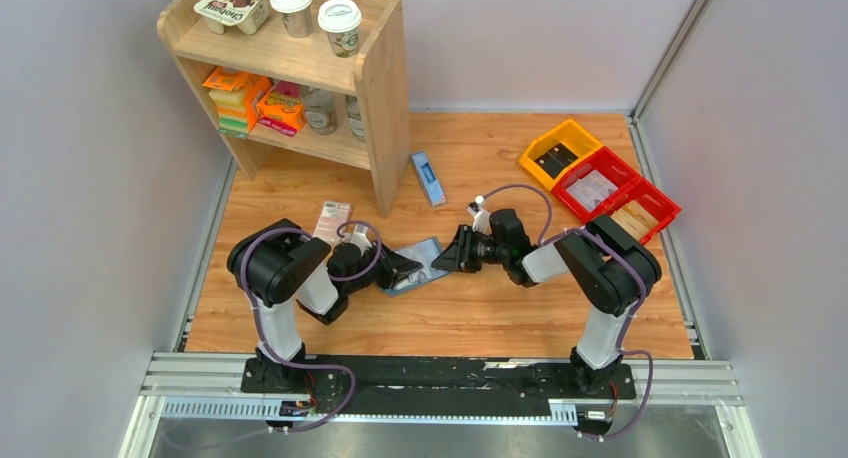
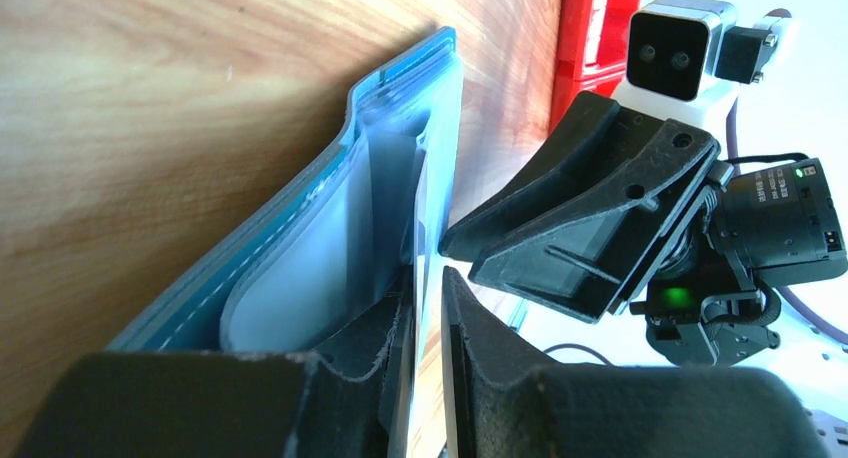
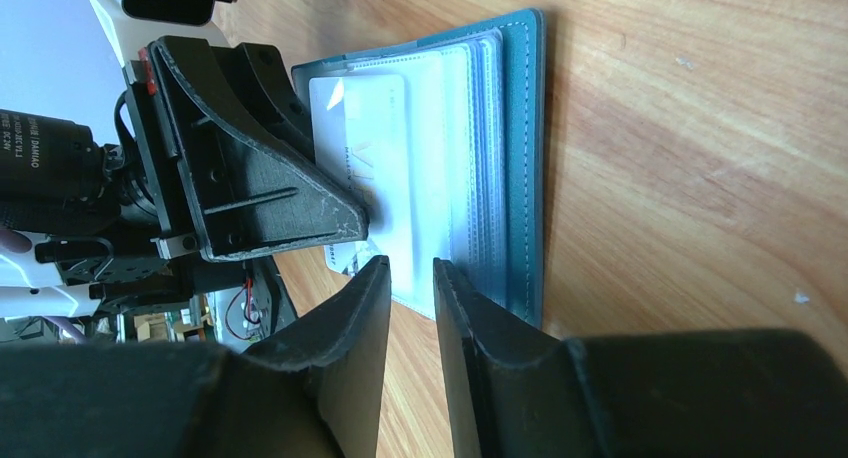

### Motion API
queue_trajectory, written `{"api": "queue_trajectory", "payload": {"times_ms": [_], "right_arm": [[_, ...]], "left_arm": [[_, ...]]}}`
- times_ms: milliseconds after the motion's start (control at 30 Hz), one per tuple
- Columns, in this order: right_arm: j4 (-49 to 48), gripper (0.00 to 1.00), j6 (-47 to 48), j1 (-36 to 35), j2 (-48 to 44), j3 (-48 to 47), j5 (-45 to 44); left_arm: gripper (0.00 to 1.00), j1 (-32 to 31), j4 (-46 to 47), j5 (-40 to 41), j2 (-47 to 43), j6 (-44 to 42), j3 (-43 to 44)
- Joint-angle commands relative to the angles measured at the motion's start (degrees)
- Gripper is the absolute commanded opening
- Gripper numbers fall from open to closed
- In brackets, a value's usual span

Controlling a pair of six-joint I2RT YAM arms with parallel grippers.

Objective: Take the credit cards out of the card holder
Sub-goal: Remove the credit card from the card holder.

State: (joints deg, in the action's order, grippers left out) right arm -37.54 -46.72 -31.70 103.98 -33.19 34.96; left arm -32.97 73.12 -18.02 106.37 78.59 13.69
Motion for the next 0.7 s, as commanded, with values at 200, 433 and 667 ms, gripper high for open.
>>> {"api": "queue_trajectory", "payload": {"times_ms": [200,433,667], "right_arm": [[9.85,0.32,3.74,0.33,2.10,1.02,-8.07],[10.03,0.32,4.79,0.33,1.57,0.50,-7.28],[12.40,0.33,6.82,0.33,-0.18,-0.56,-7.71]], "left_arm": [[0.12,2.03,7.91,-0.26,-4.32,0.25,-5.86],[0.00,2.47,7.91,-0.08,-4.85,-0.10,-7.62],[0.01,4.93,7.74,0.27,-8.10,-0.71,-12.46]]}}
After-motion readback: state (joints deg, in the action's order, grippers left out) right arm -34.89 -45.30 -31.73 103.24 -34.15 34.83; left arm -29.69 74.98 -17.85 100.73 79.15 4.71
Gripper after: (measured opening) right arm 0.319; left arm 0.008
